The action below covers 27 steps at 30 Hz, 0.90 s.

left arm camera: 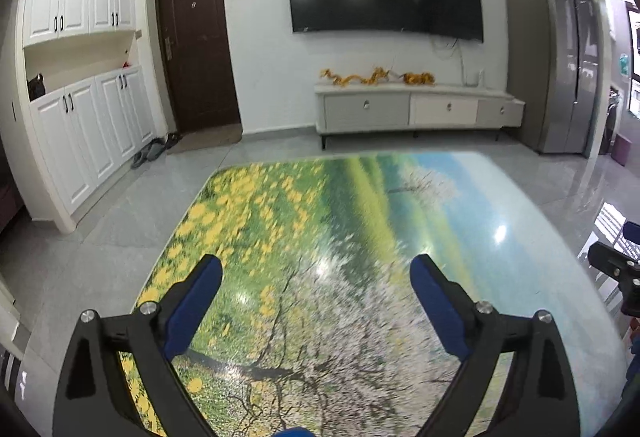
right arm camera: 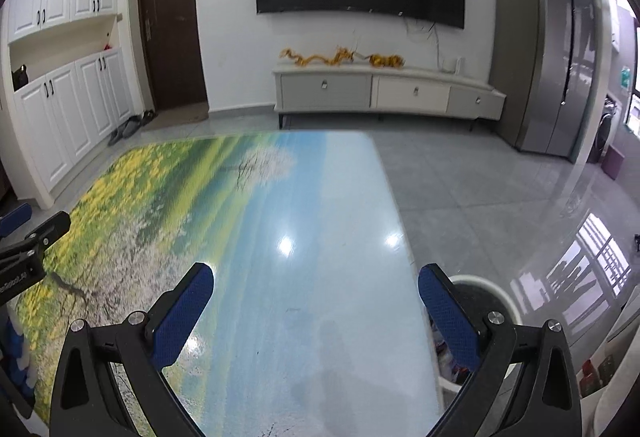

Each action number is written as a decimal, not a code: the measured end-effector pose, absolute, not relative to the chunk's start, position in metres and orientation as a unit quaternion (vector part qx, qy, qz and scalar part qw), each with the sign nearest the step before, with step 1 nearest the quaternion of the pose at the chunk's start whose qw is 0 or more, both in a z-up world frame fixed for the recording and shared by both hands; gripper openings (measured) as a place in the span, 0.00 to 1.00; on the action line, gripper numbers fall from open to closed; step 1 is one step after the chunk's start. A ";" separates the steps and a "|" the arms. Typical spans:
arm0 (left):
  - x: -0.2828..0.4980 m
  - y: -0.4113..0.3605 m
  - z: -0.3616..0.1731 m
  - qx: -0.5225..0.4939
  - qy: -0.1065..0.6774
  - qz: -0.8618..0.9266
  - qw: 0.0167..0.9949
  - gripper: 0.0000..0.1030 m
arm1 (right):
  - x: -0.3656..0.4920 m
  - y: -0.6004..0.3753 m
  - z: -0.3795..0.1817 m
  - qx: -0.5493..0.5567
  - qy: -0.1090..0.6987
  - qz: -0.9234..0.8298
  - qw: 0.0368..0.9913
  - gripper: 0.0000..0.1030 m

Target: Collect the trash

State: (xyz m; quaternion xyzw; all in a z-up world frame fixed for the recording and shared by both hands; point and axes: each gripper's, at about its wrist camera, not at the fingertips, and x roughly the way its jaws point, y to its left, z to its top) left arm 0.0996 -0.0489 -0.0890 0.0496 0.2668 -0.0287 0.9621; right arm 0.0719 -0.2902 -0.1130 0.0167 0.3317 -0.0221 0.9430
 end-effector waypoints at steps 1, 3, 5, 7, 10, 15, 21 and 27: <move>0.097 -0.051 -0.085 0.050 0.262 -0.031 0.963 0.93 | 0.070 -0.292 -0.109 0.016 0.326 -0.026 0.945 1.00; 0.092 -0.053 -0.078 0.049 0.254 -0.035 0.965 0.93 | 0.064 -0.295 -0.103 0.015 0.314 -0.034 0.949 1.00; 0.088 -0.056 -0.073 0.050 0.246 -0.036 0.967 0.93 | 0.059 -0.297 -0.096 0.014 0.304 -0.040 0.952 1.00; 0.084 -0.057 -0.068 0.050 0.241 -0.038 0.969 0.93 | 0.054 -0.299 -0.091 0.013 0.294 -0.047 0.954 1.00; 0.078 -0.057 -0.061 0.048 0.233 -0.038 0.971 0.93 | 0.049 -0.301 -0.086 0.013 0.285 -0.055 0.957 1.00; 0.068 -0.057 -0.053 0.053 0.216 -0.037 0.974 0.93 | 0.043 -0.304 -0.082 0.014 0.276 -0.065 0.959 1.00; 0.058 -0.058 -0.048 0.054 0.203 -0.041 0.977 0.93 | 0.034 -0.304 -0.076 0.013 0.267 -0.072 0.961 1.00; 0.051 -0.059 -0.045 0.059 0.193 -0.046 0.978 0.93 | 0.024 -0.303 -0.070 0.009 0.255 -0.075 0.964 1.00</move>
